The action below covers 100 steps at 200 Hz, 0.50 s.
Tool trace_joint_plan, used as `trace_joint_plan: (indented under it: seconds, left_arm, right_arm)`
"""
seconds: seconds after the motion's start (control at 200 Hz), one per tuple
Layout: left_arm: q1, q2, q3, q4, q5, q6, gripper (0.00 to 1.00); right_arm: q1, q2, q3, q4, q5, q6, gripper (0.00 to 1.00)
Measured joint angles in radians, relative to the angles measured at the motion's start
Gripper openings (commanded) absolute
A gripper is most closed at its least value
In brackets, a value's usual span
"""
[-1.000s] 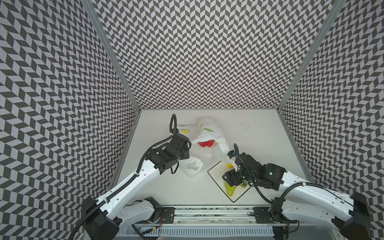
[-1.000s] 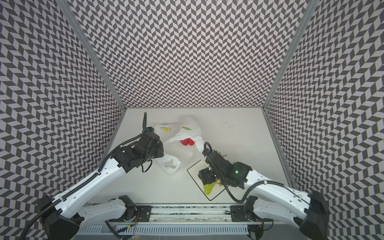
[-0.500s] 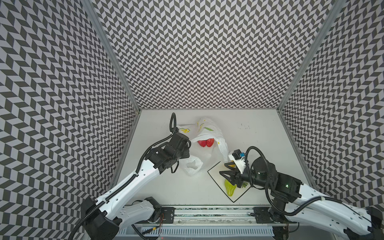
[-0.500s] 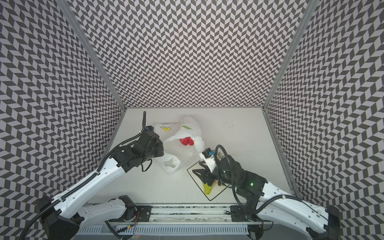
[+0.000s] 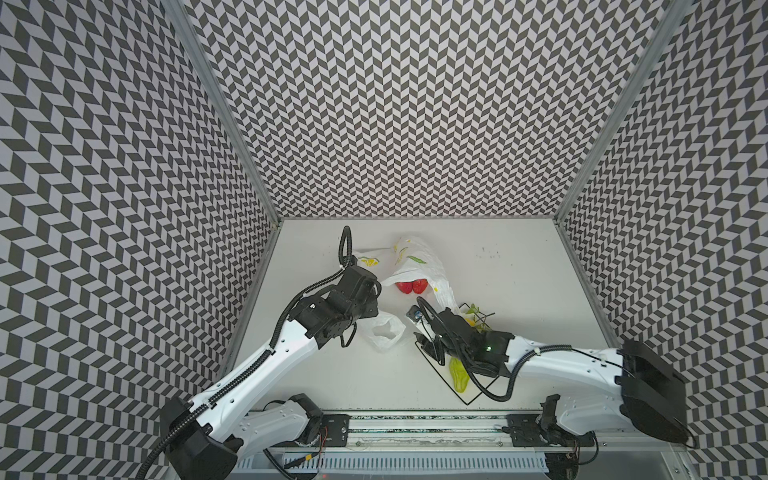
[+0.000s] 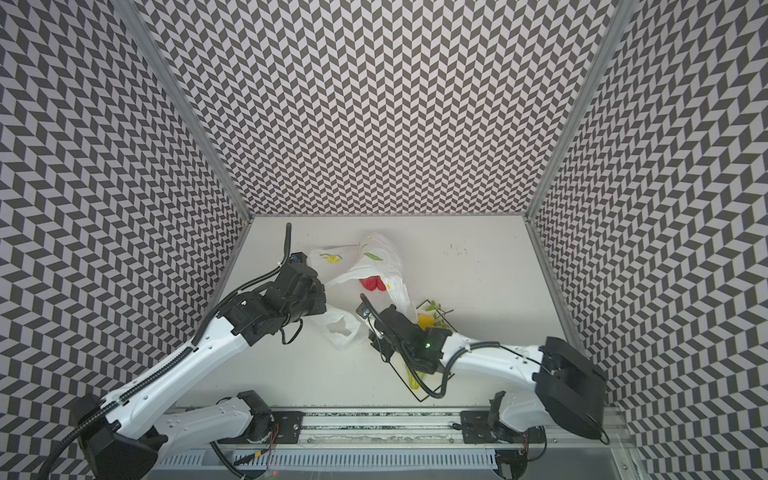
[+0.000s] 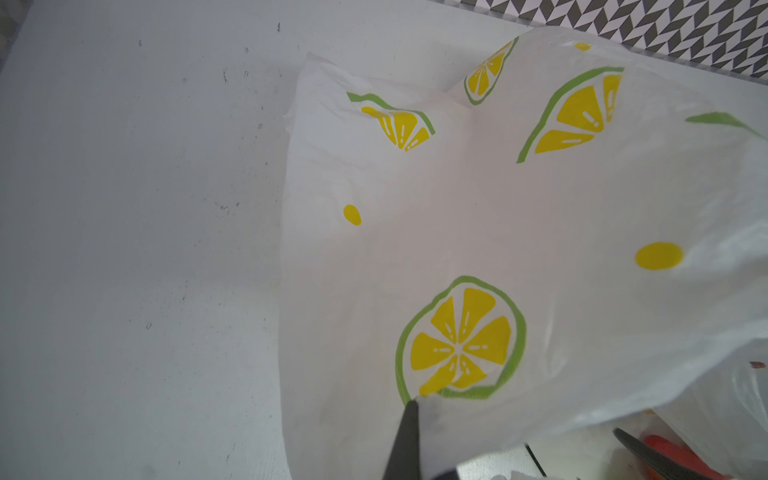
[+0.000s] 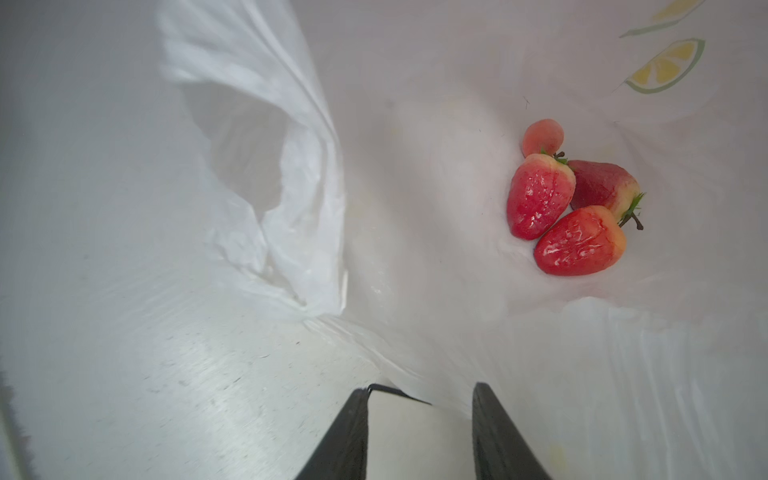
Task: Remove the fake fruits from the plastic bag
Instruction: 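Move the right gripper back into the bag above the strawberries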
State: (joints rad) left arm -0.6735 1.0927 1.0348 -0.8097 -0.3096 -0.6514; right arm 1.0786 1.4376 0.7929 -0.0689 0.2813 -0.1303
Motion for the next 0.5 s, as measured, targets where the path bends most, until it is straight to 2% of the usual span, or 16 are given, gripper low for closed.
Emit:
trace_joint_plan:
  seconds: [0.1, 0.25, 0.501]
  left_arm:
    - [0.000, -0.016, 0.000, -0.009, 0.000, 0.000, 0.00]
    - [0.000, -0.038, 0.000, -0.030, -0.002, -0.002, 0.00]
    - [0.000, -0.082, 0.000, -0.057, -0.011, -0.009, 0.00]
  right_arm:
    - [-0.009, 0.090, 0.039, 0.018, 0.020, 0.008, 0.40]
    - [-0.057, 0.177, 0.086, 0.038, 0.009, 0.097, 0.40]
    - [-0.212, 0.360, 0.291, -0.005, -0.101, 0.280, 0.43]
